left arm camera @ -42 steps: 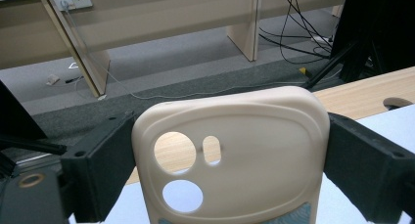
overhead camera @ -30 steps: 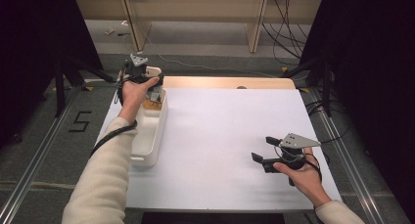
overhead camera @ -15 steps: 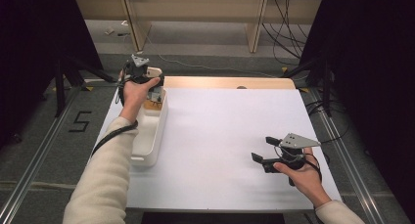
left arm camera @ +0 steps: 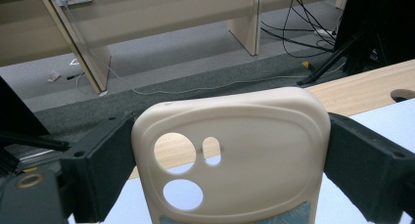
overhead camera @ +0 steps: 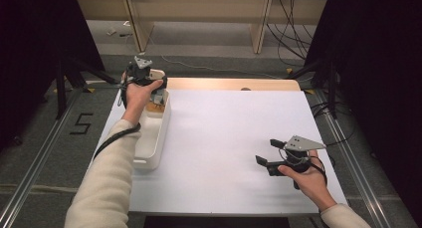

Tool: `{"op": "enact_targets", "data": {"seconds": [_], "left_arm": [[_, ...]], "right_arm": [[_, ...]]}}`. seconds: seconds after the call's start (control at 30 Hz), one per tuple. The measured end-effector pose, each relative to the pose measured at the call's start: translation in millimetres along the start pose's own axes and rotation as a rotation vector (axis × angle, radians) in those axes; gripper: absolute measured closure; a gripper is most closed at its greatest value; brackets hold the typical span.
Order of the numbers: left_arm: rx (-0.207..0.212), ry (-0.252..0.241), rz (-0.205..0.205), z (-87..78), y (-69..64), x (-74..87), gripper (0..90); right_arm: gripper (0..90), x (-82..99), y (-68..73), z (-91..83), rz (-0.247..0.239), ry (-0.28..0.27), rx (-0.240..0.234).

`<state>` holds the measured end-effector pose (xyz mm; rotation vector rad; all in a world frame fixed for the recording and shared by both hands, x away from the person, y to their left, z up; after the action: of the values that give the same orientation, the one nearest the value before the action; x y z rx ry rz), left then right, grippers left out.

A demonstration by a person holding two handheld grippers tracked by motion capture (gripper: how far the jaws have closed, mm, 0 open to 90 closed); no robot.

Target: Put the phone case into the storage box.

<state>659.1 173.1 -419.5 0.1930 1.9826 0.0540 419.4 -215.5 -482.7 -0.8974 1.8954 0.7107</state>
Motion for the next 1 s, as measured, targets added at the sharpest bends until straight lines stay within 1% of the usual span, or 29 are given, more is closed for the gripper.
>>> {"op": "enact_targets", "data": {"seconds": [1.0], "left_arm": [[0.003,0.017,-0.002,4.0,-0.6,7.1,9.8]], "right_arm": [[16.2,0.0,0.0,-0.3,0.000,0.000,0.001]]}}
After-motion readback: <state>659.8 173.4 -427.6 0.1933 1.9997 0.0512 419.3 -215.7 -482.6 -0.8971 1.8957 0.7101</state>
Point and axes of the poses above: each handheld gripper's, and its own axes: z roughly forward along the jaws, x roughly out of its underside, y roughly to its left, the point moved 9 cm from there along z, roughly forward along the jaws, and after that the axes turned 9 degrees about -x, right-handed, at the moved point
